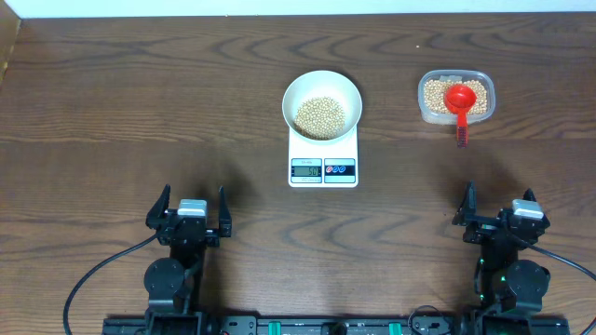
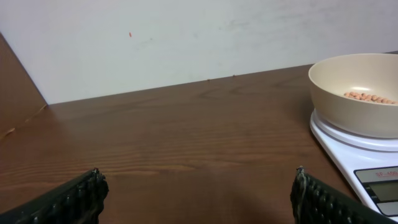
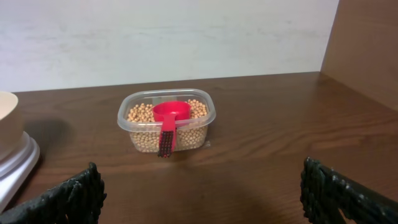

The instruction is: Scoop item into bowl and weigh 50g on scale

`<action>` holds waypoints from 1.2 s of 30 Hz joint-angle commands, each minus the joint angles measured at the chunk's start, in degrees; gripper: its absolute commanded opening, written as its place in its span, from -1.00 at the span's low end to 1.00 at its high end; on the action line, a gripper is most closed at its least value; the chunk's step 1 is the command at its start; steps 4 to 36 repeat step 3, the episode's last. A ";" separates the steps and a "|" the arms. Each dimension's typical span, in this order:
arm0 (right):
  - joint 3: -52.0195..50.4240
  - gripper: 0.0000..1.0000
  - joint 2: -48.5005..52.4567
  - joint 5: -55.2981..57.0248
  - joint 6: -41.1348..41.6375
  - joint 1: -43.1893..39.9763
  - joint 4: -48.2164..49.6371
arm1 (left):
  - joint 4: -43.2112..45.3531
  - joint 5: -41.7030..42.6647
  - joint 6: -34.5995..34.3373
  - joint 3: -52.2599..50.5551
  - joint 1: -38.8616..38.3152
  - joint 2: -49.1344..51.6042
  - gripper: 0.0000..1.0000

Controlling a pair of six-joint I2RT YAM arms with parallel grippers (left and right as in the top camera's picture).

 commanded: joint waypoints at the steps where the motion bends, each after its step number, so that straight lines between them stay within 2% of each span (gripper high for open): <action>1: -0.20 0.99 -0.37 0.07 -0.63 0.46 -0.13 | -2.82 -0.92 0.74 -0.46 0.24 -0.24 0.92; 36: -0.20 0.99 -0.37 0.07 -0.63 0.46 -0.13 | -2.82 -0.92 0.74 -0.46 0.24 -0.24 0.92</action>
